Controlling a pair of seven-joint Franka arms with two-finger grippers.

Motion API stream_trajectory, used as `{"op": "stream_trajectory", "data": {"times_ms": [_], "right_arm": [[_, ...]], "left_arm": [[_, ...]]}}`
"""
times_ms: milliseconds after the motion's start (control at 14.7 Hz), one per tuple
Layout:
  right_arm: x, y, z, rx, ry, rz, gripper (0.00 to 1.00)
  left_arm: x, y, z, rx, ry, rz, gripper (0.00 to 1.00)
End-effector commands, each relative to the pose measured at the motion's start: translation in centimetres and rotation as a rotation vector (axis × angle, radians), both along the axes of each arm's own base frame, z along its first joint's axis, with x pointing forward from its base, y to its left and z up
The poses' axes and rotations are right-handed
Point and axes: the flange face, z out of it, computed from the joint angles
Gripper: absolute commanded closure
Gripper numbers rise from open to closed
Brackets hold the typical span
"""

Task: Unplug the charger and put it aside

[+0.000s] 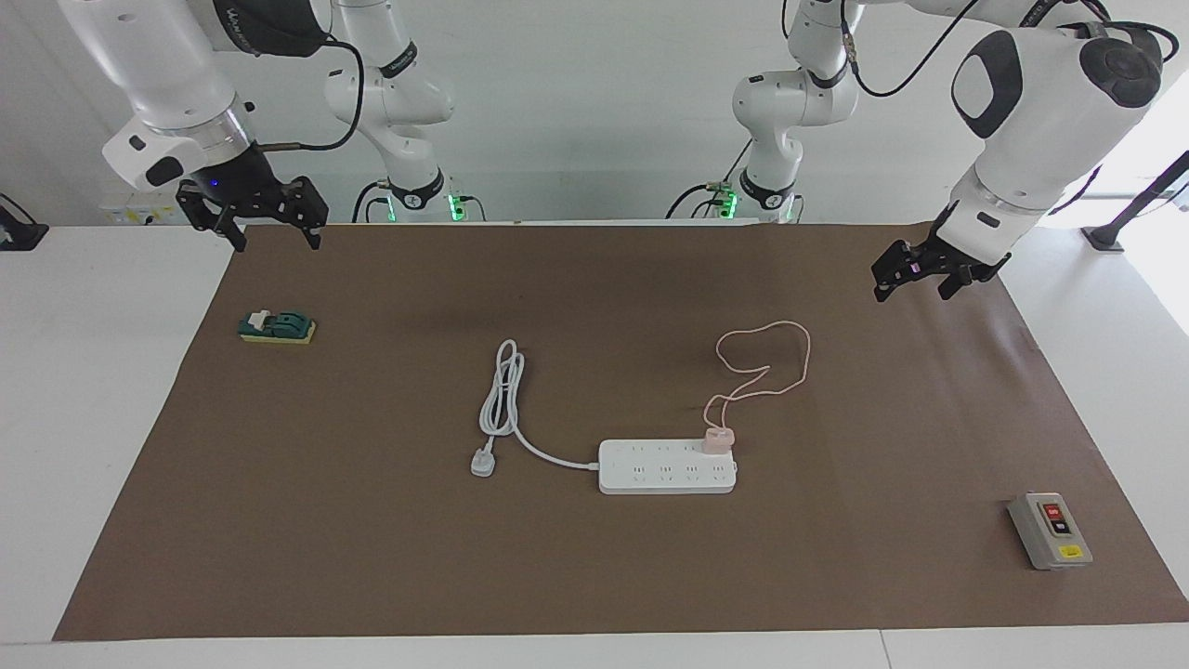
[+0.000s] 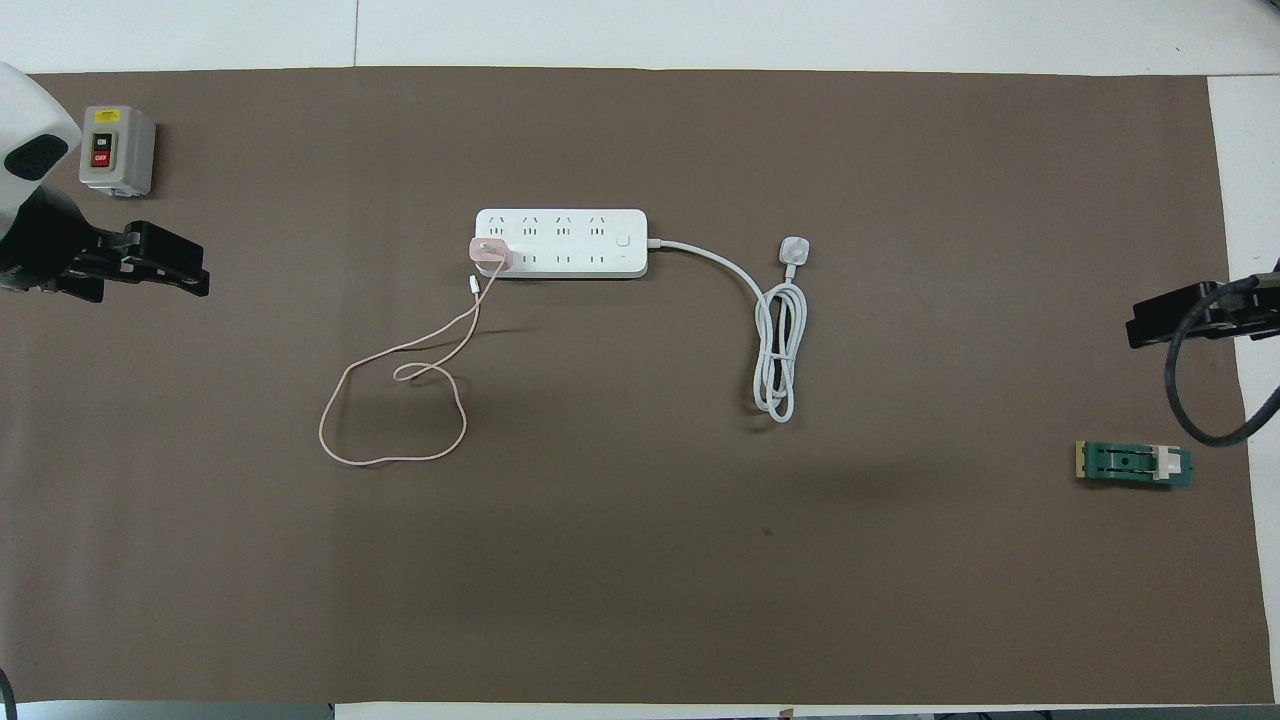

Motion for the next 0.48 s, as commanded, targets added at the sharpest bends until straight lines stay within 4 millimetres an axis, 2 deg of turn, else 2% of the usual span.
{"op": "stream_trajectory", "data": {"times_ms": [0,407], "right_arm": [[-0.62,-0.37,0.26,0.009,0.007,-0.008,0.00],[-0.62,-0.45,0.26,0.009,0.007,-0.010,0.00]], "left_arm": [[0.61,0.13,-0.15,0.017,-0.006,0.007,0.00],[0.64,0.30,-0.26,0.018,-0.002,0.013,0.00]]}}
